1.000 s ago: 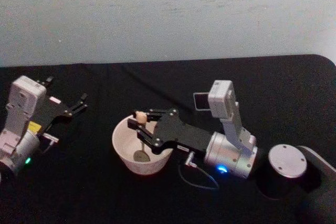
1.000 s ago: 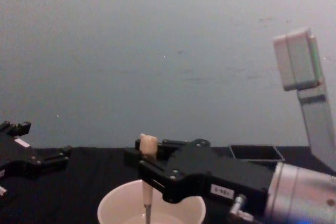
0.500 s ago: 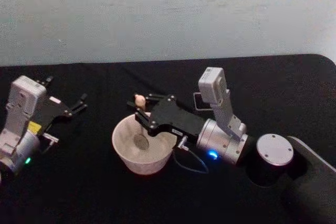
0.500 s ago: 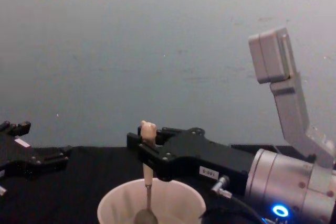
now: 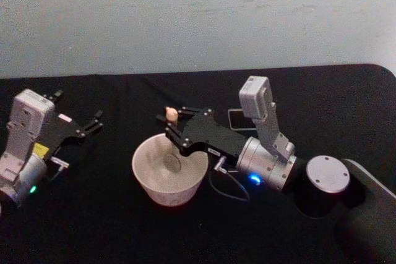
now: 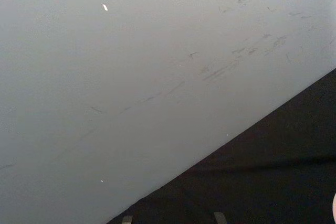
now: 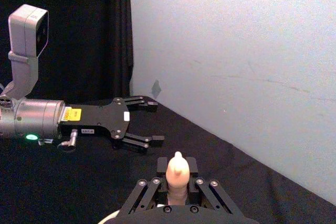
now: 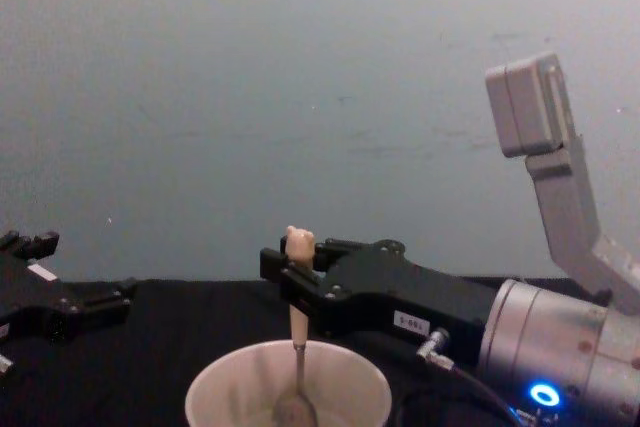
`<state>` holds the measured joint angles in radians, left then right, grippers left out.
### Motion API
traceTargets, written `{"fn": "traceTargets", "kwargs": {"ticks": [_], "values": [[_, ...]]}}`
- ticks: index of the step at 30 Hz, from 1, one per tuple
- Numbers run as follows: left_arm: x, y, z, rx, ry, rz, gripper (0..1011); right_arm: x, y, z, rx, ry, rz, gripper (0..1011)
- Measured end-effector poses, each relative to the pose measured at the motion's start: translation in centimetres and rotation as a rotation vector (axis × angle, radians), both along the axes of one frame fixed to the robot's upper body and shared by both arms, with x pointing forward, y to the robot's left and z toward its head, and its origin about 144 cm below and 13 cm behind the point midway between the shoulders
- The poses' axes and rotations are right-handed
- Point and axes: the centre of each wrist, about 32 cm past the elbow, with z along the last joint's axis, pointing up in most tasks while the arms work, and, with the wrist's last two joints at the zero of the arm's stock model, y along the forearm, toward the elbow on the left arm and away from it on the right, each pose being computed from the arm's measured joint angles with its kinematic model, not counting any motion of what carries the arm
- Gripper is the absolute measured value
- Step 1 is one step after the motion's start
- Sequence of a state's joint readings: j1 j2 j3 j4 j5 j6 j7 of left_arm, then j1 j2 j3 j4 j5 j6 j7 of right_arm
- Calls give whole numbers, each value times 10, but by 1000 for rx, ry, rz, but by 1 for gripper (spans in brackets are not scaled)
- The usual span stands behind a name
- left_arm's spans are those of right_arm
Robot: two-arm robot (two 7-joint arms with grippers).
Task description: Pick up the stirring spoon with one hand, stir inside the cup, then place it back in its original position.
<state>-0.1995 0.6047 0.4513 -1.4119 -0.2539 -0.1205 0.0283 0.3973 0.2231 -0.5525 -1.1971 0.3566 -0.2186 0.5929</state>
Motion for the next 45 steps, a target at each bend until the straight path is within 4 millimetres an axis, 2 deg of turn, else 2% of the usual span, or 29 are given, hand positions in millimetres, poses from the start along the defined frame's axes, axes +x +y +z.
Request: {"fn": "traceTargets", "kwargs": {"ticks": [11,24,35,45], "values": [[0,0,0,0,0,0,1001,-3,-11,0,-7,1,-14,211],[0,0,0,0,0,0,1001,-23,-24,1,9,34,9,211],[0,0,0,0,0,0,1001,-32,-13,0,26,62,66,211],[0,0,0,0,0,0,1001,-18,3,-1,46,58,44,211]]}}
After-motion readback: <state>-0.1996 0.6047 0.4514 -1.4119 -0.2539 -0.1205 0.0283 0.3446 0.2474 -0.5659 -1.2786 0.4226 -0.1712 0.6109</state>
